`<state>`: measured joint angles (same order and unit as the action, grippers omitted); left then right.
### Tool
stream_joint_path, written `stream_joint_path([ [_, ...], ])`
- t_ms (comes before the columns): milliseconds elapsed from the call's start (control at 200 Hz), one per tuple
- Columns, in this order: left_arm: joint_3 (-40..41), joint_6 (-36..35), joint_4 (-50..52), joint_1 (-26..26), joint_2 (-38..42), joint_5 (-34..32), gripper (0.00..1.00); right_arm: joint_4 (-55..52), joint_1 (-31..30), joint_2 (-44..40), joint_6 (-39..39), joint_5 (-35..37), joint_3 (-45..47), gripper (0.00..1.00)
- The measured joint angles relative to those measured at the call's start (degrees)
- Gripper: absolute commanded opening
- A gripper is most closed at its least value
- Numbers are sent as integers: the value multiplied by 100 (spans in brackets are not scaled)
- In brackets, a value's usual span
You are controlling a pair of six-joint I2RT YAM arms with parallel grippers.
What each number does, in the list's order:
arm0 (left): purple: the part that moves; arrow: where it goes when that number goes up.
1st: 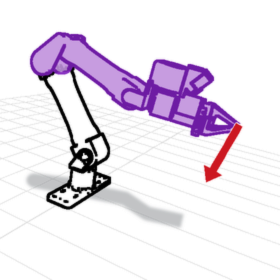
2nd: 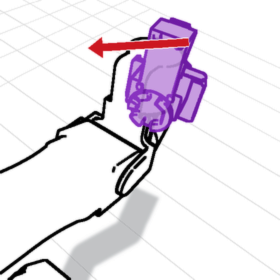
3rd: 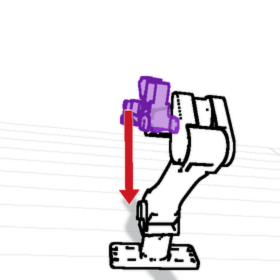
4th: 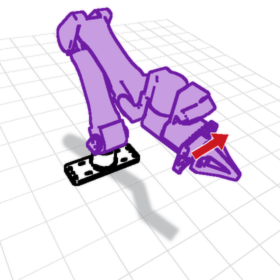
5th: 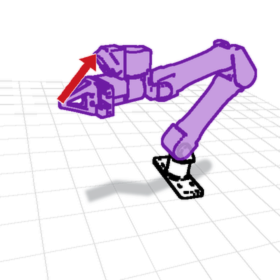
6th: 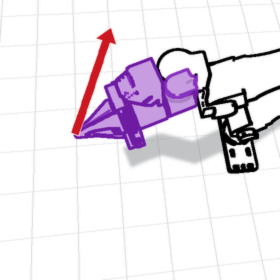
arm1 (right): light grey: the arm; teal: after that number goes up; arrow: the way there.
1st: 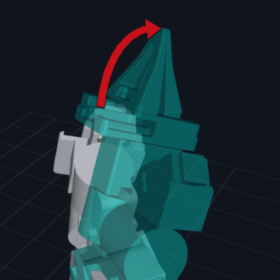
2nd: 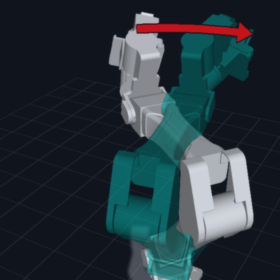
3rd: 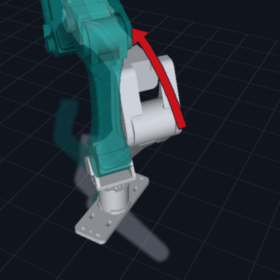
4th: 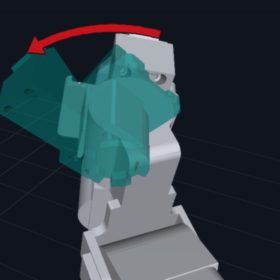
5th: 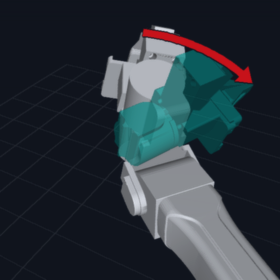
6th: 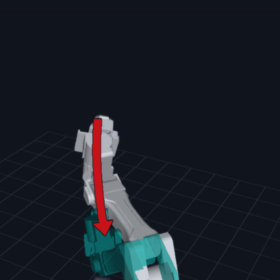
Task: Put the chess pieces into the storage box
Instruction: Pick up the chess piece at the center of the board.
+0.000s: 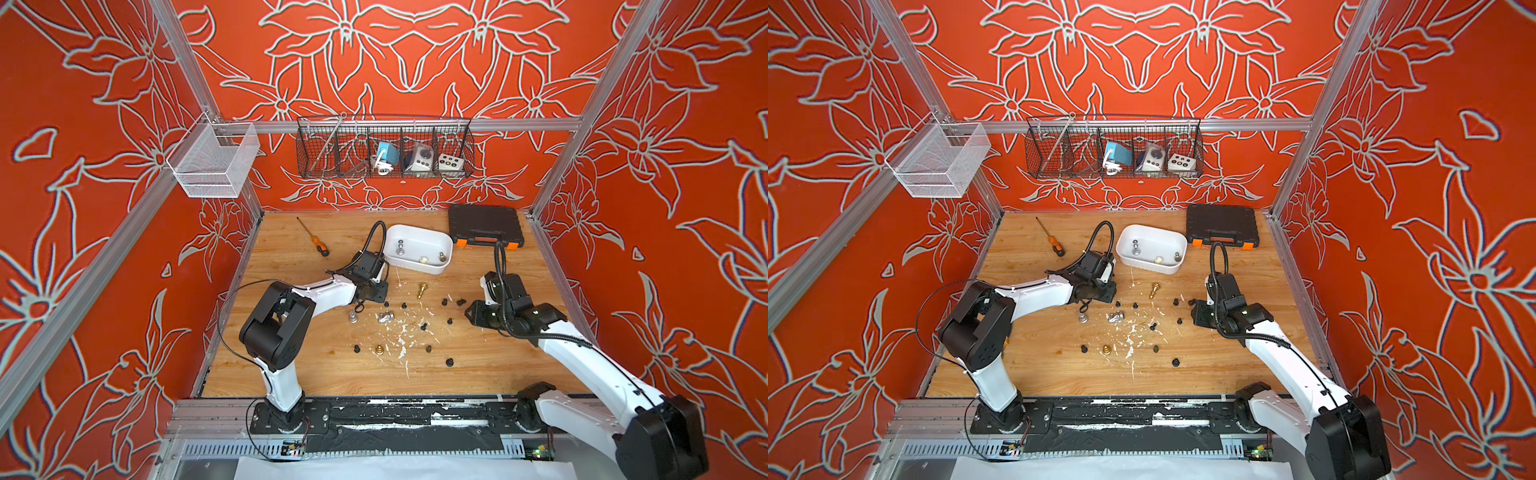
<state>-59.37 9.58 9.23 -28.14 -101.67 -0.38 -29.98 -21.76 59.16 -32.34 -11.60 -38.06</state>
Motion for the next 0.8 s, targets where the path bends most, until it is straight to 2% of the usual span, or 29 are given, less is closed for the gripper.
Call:
stream_joint_path([
  [801,0,-105,-76,0,0,-87,16,0,0,-50,-66,4,66,36],
])
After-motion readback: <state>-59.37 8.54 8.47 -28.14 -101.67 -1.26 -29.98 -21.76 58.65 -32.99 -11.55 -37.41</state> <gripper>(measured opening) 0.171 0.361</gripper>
